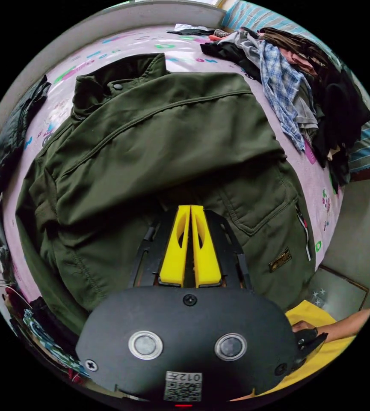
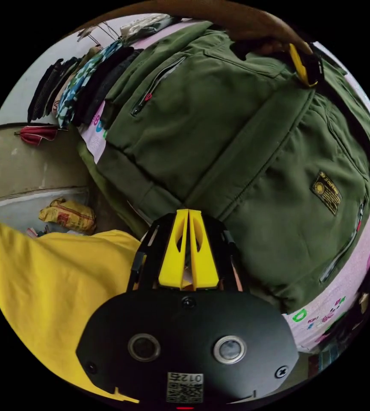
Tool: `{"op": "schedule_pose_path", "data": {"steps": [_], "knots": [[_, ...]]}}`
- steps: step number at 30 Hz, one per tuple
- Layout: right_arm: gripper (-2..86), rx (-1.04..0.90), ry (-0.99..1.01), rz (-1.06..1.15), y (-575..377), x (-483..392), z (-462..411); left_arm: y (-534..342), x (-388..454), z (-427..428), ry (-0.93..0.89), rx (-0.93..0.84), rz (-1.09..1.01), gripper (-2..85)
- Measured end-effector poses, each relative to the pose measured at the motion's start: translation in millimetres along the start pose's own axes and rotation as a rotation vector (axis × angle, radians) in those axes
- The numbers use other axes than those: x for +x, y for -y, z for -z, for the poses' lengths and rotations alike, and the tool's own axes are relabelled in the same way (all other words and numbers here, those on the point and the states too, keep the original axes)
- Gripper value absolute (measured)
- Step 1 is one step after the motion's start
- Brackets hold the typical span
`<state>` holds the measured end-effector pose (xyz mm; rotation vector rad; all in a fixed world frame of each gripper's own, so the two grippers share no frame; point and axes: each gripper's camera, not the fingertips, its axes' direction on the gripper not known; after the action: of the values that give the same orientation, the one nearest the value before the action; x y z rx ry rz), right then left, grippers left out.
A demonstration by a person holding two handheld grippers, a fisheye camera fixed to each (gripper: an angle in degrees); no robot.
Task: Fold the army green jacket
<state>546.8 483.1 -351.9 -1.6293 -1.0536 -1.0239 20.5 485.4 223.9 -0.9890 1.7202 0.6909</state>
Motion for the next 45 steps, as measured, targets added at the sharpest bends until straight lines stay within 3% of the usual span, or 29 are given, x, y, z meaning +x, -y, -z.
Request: {"op": "schedule_pose_path", "data": {"steps": [6,11,15,19,23,28,45], "knots": [[0.9,0.051,0.057,0.073,-16.1,18.8,1.1,-11.1,-11.0,0.6,0.016,0.064,0.125,0.5],[0.5,0.088,0.132,0.126,-27.6,35.9,3.1,-30.6,-68.1,10.7,-0.242,0.022,0.379,0.4],[0.3,0.142,0.369,0.102,-42.4,70.2,40.4,-68.7,-59.3,58.5,-0.373,0.135,0.335,0.5],[0.1,0.295,0.230,-0.021,-97.5,119.8,88.2,-136.9,13.1,91.0,-0.406,0.112,0.161,0.4],[0.1,0.271,0.217,-0.057,-121.6,145.2,87.1,-206.3,82.9,67.4,-0.360,-0.010,0.096,0.4],[-0.1,0.154,0.120,0.042,-117.8,122.5,58.8,-251.3,87.5,24.1,-0.236,-0.137,0.198,0.1],[0.0,0.086,-0.042,-0.095,-111.3,93.9,64.9,-258.4,82.5,39.4,-0.386,-0.101,0.141,-0.1]]}}
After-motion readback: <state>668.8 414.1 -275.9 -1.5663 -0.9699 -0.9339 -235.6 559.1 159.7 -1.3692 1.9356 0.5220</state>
